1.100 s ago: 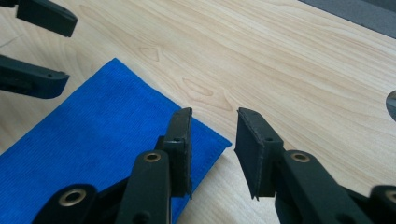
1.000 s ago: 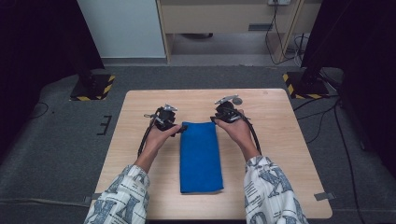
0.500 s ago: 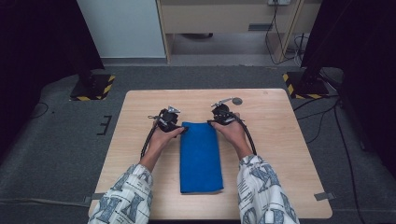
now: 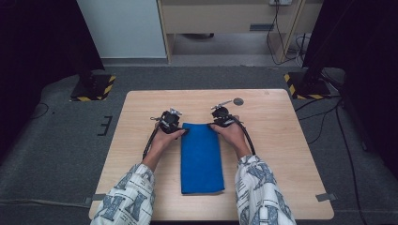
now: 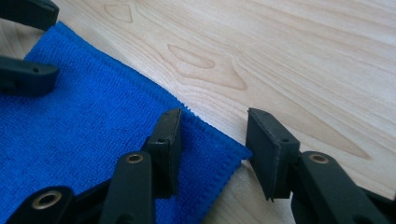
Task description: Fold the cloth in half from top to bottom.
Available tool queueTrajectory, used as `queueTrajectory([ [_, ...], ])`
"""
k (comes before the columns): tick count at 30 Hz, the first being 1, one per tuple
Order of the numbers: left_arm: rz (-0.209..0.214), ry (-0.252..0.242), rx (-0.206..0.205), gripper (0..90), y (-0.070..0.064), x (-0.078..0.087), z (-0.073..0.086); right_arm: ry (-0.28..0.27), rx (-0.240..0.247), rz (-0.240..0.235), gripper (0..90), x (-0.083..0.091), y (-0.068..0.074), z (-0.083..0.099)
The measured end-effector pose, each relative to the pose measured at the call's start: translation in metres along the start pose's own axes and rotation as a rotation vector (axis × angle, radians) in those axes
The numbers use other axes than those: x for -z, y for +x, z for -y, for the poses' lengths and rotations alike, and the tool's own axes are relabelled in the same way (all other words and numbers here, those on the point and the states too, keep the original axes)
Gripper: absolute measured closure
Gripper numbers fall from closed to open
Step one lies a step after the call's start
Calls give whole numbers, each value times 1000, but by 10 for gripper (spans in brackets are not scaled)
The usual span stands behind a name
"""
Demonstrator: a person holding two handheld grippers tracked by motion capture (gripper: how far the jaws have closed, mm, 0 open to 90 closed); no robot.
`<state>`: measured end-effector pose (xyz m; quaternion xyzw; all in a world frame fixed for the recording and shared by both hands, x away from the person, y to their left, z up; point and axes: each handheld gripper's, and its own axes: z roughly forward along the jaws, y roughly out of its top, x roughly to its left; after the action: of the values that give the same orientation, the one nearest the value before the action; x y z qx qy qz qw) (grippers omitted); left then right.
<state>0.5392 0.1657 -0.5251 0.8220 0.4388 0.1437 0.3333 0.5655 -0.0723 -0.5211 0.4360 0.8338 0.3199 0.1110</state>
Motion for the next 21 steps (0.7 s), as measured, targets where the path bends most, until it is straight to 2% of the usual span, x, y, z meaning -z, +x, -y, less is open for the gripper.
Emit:
queueTrajectory([
  [2,1,-5,0,391,-1,-1,0,-4,-5,-4,594,-1,2,0],
  [5,9,-11,0,445,-2,-1,0,-4,19,-22,717,-1,5,0],
  [9,40,-33,-7,602,-8,-1,2,-8,38,-36,838,0,10,3],
  [11,47,-36,-6,674,-9,-1,2,-13,26,-31,856,0,12,4],
  [14,57,-49,4,782,-11,3,0,-13,52,-3,864,4,18,6],
  [17,67,-81,9,832,-13,8,-3,-38,58,-3,866,11,20,5],
  [21,74,-96,4,854,-15,13,-8,-64,62,-6,866,21,20,3],
])
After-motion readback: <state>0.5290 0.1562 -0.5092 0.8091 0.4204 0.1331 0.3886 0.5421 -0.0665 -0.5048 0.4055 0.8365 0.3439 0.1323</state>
